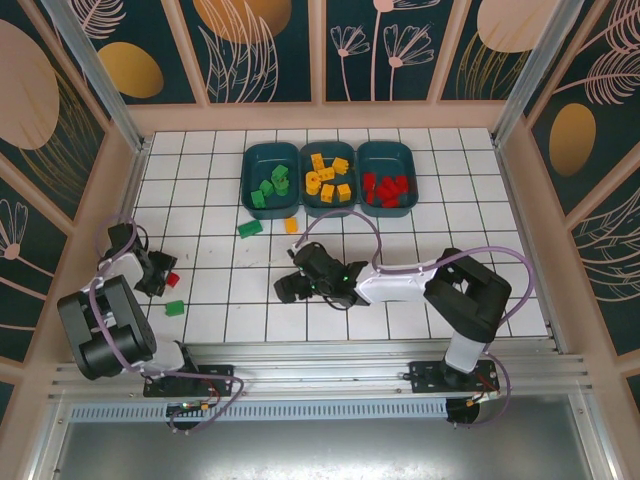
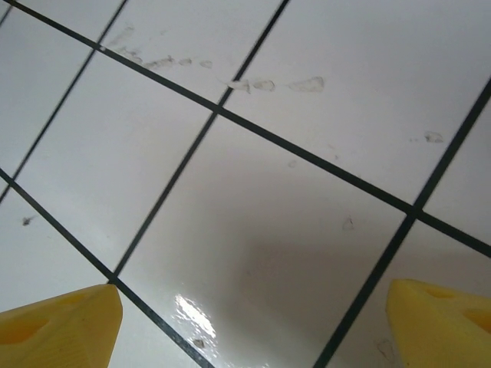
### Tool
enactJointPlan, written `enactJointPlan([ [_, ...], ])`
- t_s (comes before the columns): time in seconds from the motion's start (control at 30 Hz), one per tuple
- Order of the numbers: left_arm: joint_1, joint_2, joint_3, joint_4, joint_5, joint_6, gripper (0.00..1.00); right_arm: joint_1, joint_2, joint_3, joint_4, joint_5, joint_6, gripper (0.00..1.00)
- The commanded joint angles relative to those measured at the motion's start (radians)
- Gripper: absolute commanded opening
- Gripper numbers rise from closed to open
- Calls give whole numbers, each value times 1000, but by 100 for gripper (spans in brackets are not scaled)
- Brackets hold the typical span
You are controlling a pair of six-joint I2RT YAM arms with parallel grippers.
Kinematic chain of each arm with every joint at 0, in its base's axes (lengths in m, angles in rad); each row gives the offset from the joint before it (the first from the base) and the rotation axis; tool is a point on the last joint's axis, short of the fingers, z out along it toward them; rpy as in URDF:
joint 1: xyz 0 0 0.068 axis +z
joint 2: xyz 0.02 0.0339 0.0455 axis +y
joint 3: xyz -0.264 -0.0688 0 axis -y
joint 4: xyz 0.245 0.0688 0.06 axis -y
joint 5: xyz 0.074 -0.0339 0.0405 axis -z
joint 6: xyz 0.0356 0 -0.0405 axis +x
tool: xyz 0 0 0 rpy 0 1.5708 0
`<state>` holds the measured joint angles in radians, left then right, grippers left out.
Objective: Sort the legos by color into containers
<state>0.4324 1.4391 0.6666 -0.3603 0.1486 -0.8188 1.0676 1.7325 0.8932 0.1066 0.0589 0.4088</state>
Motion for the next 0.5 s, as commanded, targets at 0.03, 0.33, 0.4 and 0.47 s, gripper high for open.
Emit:
enactJointPlan([
  [0.03, 6, 56, 16, 70, 41, 20, 51, -3, -27, -27, 9, 33, 37, 89],
  [0.33, 6, 21, 15, 67, 92, 109, 36, -7, -44, -46, -12, 36, 49, 88],
  [0.4, 6, 8, 33, 38, 96, 138, 32, -9, -51, -50, -22, 41, 50, 88],
  [0.47, 7, -2, 55, 9, 94, 164, 30, -12, -63, -52, -28, 48, 54, 88],
])
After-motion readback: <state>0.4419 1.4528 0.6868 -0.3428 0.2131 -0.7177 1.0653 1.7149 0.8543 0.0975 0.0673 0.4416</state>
